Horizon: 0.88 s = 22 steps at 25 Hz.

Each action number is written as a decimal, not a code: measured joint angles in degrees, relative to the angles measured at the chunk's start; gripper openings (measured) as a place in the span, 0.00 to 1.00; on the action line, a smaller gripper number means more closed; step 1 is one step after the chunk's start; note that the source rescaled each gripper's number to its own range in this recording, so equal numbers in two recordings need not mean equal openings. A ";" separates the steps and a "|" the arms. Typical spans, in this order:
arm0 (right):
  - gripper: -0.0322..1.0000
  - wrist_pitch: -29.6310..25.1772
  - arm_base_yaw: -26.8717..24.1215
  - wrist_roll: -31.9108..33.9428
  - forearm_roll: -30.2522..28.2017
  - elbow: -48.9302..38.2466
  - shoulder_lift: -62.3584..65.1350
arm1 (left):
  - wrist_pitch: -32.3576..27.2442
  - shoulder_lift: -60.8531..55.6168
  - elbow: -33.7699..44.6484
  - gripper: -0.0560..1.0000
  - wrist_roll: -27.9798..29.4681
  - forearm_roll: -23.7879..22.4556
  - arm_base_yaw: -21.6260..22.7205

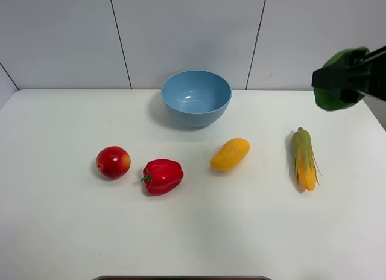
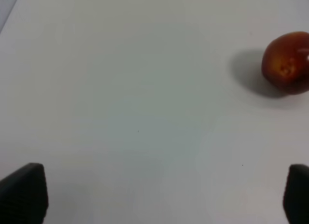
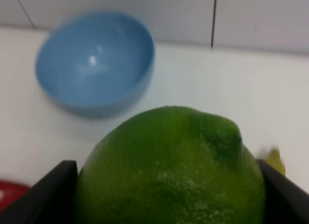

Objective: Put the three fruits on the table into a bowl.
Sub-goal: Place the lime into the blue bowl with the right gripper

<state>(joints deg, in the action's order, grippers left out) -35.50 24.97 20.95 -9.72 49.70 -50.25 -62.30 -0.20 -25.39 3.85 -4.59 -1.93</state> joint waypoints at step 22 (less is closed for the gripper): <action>0.28 19.83 0.55 -10.56 2.53 24.76 -40.11 | 0.00 0.00 0.00 1.00 0.06 0.00 0.00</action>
<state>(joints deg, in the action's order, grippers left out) -15.67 25.52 10.39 -7.20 74.46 -90.36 -62.30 -0.20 -25.39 3.91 -4.59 -1.93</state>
